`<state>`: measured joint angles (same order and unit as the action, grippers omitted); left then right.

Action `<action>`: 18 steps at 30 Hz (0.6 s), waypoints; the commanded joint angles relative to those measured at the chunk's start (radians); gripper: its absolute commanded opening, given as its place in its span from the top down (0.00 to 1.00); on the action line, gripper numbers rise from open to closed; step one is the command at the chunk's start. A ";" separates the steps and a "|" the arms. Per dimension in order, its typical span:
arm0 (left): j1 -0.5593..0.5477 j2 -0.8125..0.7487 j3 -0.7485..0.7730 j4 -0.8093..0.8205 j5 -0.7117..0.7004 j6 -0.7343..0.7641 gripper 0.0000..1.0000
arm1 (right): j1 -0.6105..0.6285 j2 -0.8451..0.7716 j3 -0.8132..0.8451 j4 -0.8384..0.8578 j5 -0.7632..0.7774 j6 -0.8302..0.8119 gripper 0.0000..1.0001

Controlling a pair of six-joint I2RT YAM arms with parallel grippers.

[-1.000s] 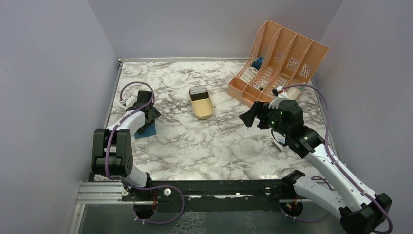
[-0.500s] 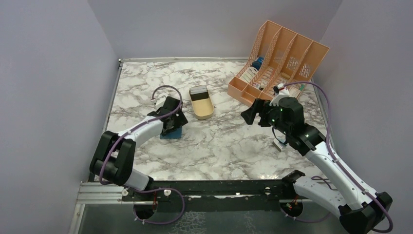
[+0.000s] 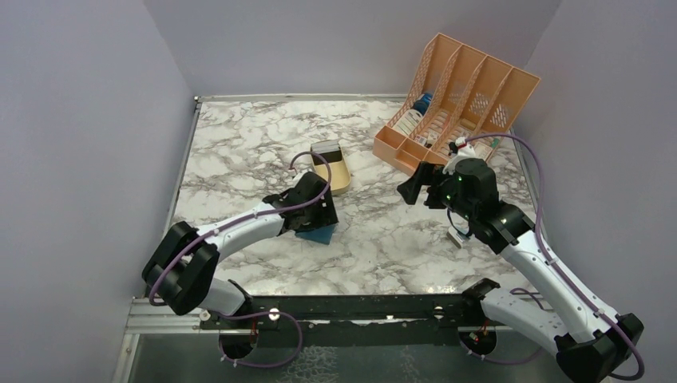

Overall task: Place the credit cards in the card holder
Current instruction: Move the card holder to the center of the board.

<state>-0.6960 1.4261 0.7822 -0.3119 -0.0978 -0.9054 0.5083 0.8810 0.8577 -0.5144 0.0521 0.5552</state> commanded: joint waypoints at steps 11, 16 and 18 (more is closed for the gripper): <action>0.043 -0.244 -0.124 -0.225 -0.269 -0.243 0.49 | -0.005 0.010 0.020 0.000 -0.026 0.021 0.05; 0.076 -0.257 -0.172 -0.211 -0.273 -0.310 0.49 | -0.005 0.026 0.014 -0.001 -0.039 0.022 0.06; 0.085 -0.264 -0.193 -0.172 -0.265 -0.320 0.49 | -0.006 0.029 0.009 0.001 -0.044 0.027 0.06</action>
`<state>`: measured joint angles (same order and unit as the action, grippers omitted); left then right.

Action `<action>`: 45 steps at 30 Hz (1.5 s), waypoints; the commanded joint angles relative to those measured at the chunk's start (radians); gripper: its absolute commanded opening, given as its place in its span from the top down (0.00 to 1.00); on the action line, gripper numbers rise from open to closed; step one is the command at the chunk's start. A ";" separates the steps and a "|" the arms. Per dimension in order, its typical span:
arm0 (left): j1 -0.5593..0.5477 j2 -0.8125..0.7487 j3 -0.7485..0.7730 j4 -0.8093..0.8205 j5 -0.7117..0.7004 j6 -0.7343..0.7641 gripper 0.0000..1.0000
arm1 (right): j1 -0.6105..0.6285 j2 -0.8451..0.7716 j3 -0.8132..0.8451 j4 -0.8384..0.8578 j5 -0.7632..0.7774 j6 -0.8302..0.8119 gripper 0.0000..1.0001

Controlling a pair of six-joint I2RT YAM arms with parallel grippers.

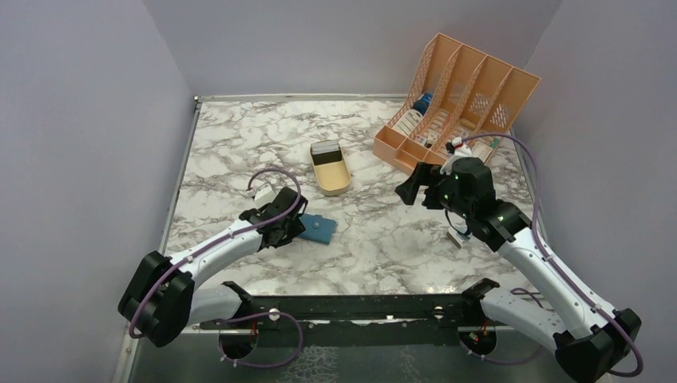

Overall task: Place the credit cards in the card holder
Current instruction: Move the card holder to the center of the board, then open the card holder at the center of the board.

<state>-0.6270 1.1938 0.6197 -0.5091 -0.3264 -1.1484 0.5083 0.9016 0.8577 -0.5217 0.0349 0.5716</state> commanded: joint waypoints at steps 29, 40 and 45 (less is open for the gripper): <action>0.030 0.071 -0.036 0.370 0.228 0.138 1.00 | 0.129 0.341 -0.018 0.145 -0.247 -0.019 0.58; 0.032 0.022 -0.029 0.472 0.416 0.312 1.00 | 0.251 0.493 0.057 0.297 -0.224 -0.167 0.62; 0.049 0.052 -0.027 0.493 0.478 0.345 1.00 | 0.265 0.623 0.108 0.345 -0.253 -0.262 0.62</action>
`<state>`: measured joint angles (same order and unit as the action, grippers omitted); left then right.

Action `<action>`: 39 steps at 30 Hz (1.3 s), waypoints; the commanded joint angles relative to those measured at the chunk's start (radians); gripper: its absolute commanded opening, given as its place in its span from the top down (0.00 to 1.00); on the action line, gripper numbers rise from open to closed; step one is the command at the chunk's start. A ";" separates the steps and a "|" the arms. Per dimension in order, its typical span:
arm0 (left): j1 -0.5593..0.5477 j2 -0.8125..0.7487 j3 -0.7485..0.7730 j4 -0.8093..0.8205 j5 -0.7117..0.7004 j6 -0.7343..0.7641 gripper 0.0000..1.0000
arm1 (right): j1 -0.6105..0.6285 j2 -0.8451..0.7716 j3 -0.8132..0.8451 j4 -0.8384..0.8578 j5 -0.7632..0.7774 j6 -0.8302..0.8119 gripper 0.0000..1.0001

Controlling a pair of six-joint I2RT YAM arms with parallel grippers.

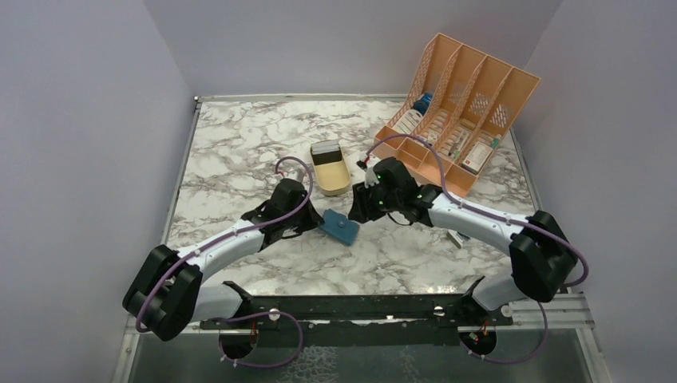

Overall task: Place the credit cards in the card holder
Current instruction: Open the card holder at the center of the board.

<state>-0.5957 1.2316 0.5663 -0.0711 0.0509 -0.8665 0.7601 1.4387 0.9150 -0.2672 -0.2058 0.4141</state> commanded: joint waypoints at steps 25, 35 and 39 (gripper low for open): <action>0.105 0.182 0.043 0.096 0.297 0.089 1.00 | 0.125 0.347 0.087 0.115 0.152 -0.222 0.66; 0.123 0.188 0.050 0.056 0.264 0.102 1.00 | 0.158 0.323 0.056 0.072 0.292 -0.227 0.78; 0.126 0.193 0.056 0.039 0.252 0.112 1.00 | 0.162 0.299 0.049 0.061 0.318 -0.224 0.88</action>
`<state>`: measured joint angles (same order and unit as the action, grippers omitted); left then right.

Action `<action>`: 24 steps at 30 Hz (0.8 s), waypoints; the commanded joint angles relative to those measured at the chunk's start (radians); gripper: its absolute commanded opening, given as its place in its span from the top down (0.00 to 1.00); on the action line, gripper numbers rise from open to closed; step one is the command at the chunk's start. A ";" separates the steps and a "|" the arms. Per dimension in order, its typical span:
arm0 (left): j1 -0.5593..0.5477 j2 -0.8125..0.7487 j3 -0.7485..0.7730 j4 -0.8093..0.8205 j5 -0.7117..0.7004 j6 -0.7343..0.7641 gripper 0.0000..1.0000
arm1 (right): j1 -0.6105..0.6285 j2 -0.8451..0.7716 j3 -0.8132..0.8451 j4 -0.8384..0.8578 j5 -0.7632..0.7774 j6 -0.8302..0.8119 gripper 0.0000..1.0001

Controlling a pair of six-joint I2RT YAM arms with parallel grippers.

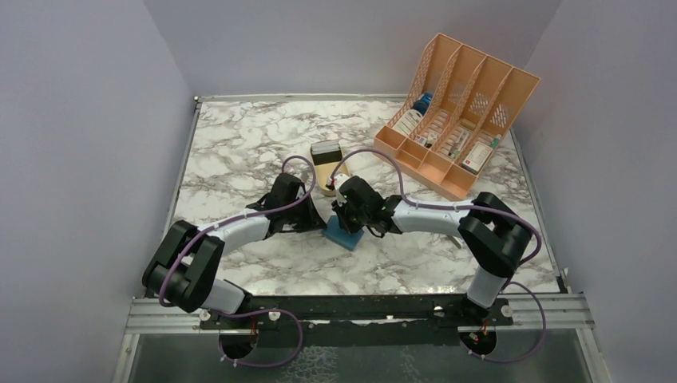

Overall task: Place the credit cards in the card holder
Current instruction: Open the card holder at the center of the board.

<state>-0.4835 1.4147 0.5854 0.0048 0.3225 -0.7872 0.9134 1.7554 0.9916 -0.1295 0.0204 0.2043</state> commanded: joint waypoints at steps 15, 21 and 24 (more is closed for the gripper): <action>0.015 0.039 0.035 -0.054 -0.028 0.043 1.00 | 0.008 -0.088 -0.019 -0.122 0.073 0.018 0.98; 0.016 0.057 0.029 -0.005 0.015 0.029 1.00 | 0.008 -0.104 -0.008 -0.102 -0.036 0.027 0.80; 0.016 0.066 0.028 0.008 0.026 0.025 1.00 | 0.008 -0.099 -0.003 -0.086 -0.055 0.024 0.76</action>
<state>-0.4717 1.4590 0.6025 -0.0166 0.3229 -0.7666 0.9211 1.6756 0.9783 -0.2371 0.0338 0.2314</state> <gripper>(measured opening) 0.009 0.218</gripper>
